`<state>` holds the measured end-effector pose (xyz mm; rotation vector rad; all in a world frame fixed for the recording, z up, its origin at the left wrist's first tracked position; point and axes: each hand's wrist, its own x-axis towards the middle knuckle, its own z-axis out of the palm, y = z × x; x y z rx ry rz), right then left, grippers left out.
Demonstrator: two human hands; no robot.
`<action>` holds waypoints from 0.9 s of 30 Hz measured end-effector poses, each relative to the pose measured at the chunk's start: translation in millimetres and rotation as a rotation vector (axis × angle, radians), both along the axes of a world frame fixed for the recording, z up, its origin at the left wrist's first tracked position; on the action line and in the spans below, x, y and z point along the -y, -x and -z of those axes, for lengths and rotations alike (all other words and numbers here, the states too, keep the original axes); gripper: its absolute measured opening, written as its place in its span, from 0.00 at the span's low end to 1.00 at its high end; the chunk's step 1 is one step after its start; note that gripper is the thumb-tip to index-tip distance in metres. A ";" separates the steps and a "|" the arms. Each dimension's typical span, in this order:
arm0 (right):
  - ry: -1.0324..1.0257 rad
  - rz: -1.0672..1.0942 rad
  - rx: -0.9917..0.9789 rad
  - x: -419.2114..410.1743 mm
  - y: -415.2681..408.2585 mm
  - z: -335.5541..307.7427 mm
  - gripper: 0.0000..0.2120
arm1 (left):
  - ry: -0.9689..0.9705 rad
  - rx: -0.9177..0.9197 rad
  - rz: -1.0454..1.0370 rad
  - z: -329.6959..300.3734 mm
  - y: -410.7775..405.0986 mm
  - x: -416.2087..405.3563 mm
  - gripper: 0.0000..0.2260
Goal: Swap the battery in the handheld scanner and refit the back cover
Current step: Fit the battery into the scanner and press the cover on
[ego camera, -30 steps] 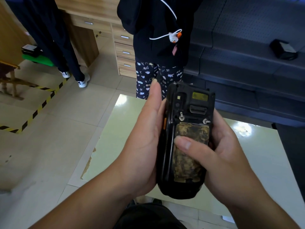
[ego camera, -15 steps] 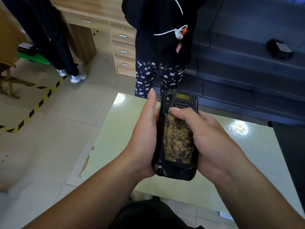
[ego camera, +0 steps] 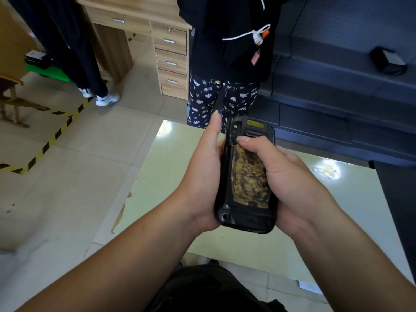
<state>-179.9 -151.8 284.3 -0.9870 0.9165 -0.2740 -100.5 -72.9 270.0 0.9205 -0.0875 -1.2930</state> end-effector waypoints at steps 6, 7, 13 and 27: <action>-0.025 -0.063 0.014 4.5 4.0 2.3 0.17 | 0.019 0.048 -0.034 7.2 2.1 0.2 0.37; -0.023 -0.078 0.016 5.0 5.5 2.3 0.16 | 0.022 0.061 -0.041 9.1 2.2 -0.1 0.37; -0.019 -0.118 0.037 5.5 9.7 1.6 0.16 | 0.095 0.111 -0.071 14.8 4.4 -1.6 0.35; 0.190 -0.133 0.165 2.6 16.3 7.4 0.20 | 0.160 0.164 -0.062 17.8 3.6 -3.1 0.28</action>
